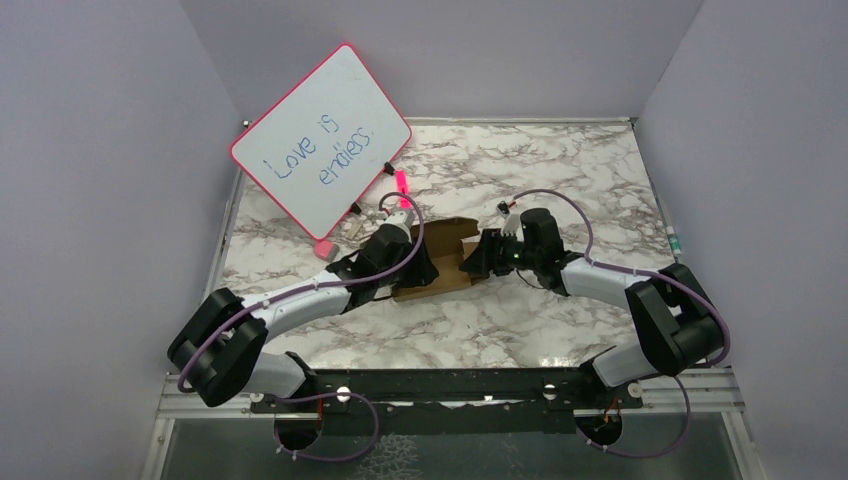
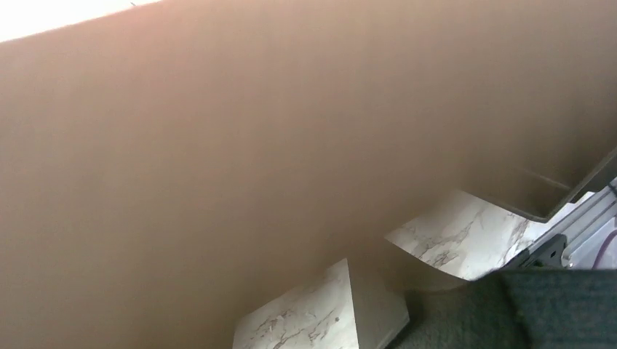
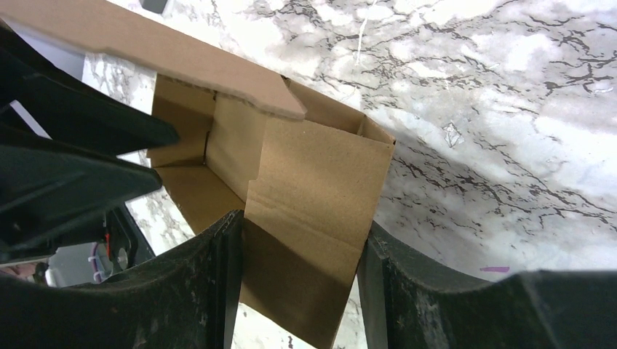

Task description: Fold the paper box

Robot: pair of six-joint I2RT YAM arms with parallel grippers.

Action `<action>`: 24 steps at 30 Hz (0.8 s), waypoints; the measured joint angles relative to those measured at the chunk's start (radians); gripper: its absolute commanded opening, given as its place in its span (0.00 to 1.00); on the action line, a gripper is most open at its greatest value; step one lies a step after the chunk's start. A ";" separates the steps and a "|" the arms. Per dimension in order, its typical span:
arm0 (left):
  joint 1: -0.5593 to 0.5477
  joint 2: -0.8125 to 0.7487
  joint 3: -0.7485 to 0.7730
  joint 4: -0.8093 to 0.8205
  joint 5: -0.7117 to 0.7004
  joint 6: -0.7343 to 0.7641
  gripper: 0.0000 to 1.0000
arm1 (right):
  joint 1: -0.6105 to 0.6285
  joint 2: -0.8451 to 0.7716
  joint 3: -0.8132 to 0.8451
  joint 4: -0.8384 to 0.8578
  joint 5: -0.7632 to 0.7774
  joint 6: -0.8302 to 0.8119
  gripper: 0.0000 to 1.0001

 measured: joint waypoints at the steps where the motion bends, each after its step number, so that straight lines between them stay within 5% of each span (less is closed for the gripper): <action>1: -0.008 0.017 0.002 0.010 0.000 0.000 0.51 | 0.000 0.000 0.002 -0.005 0.000 -0.003 0.58; 11: -0.022 0.210 0.051 0.079 -0.003 0.005 0.47 | 0.000 0.000 0.008 -0.036 0.012 -0.002 0.61; 24: -0.027 0.232 0.054 0.114 -0.016 0.010 0.46 | -0.003 -0.041 0.009 -0.056 0.019 0.040 0.65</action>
